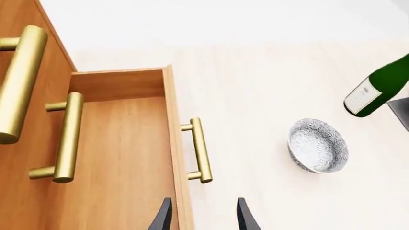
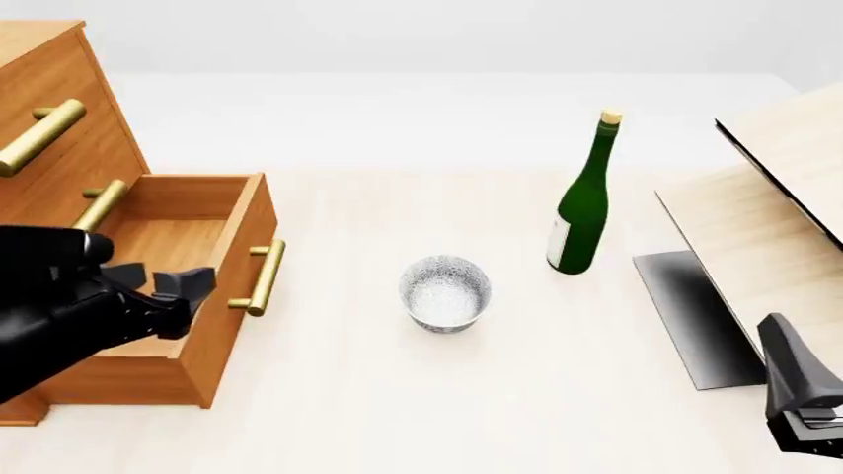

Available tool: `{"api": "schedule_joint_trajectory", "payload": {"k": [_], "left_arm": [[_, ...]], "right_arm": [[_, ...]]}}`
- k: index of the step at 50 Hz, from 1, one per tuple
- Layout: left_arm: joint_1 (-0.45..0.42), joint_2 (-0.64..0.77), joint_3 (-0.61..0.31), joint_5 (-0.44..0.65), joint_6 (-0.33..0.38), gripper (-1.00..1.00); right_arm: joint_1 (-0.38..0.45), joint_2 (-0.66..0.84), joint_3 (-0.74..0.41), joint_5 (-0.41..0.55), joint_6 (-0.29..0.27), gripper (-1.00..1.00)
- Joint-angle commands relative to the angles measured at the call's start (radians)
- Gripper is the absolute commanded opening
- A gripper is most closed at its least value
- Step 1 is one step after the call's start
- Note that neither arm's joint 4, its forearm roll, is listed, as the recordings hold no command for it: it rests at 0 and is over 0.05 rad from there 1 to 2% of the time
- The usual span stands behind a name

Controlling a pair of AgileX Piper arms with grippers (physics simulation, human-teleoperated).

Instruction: Put the bowl in the bottom drawer of the cabinet and close it.

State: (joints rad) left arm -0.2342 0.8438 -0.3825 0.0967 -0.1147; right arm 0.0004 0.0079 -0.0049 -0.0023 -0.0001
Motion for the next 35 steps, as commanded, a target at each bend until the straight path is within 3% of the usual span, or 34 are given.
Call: {"api": "schedule_joint_trajectory", "payload": {"k": [1, 10, 22, 35], "left_arm": [[-0.004, 0.070, -0.025, -0.019, -0.050, 1.00], [0.011, 0.144, -0.037, -0.038, -0.094, 1.00], [0.073, 0.227, -0.044, -0.073, -0.077, 1.00], [0.047, 0.306, -0.046, -0.117, -0.106, 1.00]], "right_arm": [[0.000, -0.001, 0.001, 0.000, 0.000, 1.00], [0.000, -0.001, 0.001, 0.000, 0.000, 1.00], [0.000, -0.001, 0.001, 0.000, 0.000, 1.00], [0.000, -0.001, 0.001, 0.000, 0.000, 1.00]]}}
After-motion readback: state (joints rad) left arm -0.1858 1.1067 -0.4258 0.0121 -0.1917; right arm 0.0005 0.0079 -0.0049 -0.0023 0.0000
